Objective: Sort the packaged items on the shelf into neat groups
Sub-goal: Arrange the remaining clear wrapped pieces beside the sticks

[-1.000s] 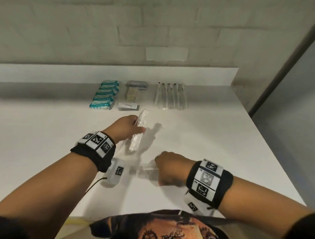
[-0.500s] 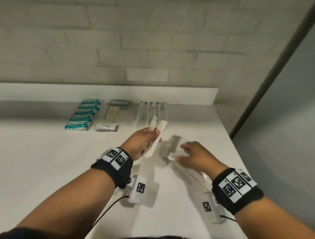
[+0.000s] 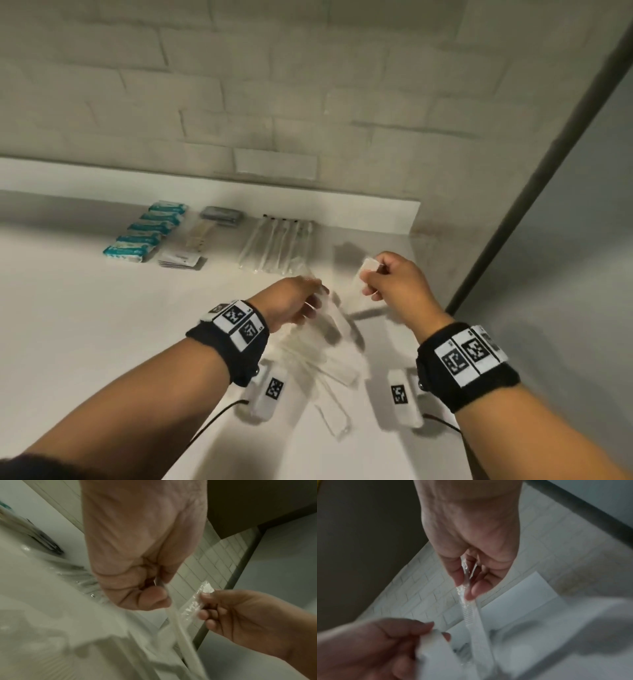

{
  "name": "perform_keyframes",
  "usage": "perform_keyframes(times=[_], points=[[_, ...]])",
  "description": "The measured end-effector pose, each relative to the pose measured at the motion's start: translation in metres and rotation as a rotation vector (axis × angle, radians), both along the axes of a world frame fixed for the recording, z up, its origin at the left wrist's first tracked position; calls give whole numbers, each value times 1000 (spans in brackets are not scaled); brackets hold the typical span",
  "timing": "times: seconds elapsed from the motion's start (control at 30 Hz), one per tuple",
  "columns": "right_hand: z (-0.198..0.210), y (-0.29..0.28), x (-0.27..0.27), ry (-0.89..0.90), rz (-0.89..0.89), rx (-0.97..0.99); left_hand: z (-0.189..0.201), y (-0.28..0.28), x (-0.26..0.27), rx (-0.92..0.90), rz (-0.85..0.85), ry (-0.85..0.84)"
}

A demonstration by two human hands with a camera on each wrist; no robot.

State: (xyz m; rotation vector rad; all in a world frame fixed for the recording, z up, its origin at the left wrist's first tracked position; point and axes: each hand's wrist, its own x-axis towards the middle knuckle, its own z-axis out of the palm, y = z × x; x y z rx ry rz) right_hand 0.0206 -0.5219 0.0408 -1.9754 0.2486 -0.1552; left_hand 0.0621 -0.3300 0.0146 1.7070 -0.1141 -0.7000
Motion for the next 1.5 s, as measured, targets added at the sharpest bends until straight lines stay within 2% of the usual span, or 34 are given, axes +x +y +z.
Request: perform_keyframes(times=[0.13,0.27,0.33,0.43,0.57,0.63,0.7,0.77,0.93,1.1,1.23,1.27,1.33,1.43,1.5], points=[[-6,-9,13,-116,53,-381,15,-23,36,256,-61,-204],[-35,-28,19,225,333,-698,15,-25,79,642,-46,-358],[-42,-36,21,264,359,-733,7,-21,87,803,-70,-521],[-40,-38,36,246,304,-740,-5,-27,81,882,-282,-683],[-32,-31,57,354,560,-981,-18,-49,63,901,-568,-803],[-25,-27,67,450,664,-1070,-24,-56,65,949,-596,-809],[-19,-28,78,466,643,-1114,-25,-57,75,1000,-587,-806],[-17,-34,87,394,633,-1124,-24,-56,90,1046,-601,-803],[-33,-50,112,224,675,-1295,-19,-55,120,1079,-624,-830],[-42,-55,122,24,754,-1337,-16,-61,136,1023,-650,-810],[-46,-55,116,75,778,-1396,-19,-61,140,966,-615,-776],[-44,-57,116,91,750,-1354,-21,-60,140,958,-604,-774],[-37,-60,121,146,578,-1192,-22,-59,140,945,-584,-779],[-28,-56,135,302,297,-811,-23,-60,139,942,-577,-768],[-30,-50,140,380,241,-676,-23,-60,137,941,-567,-768]])
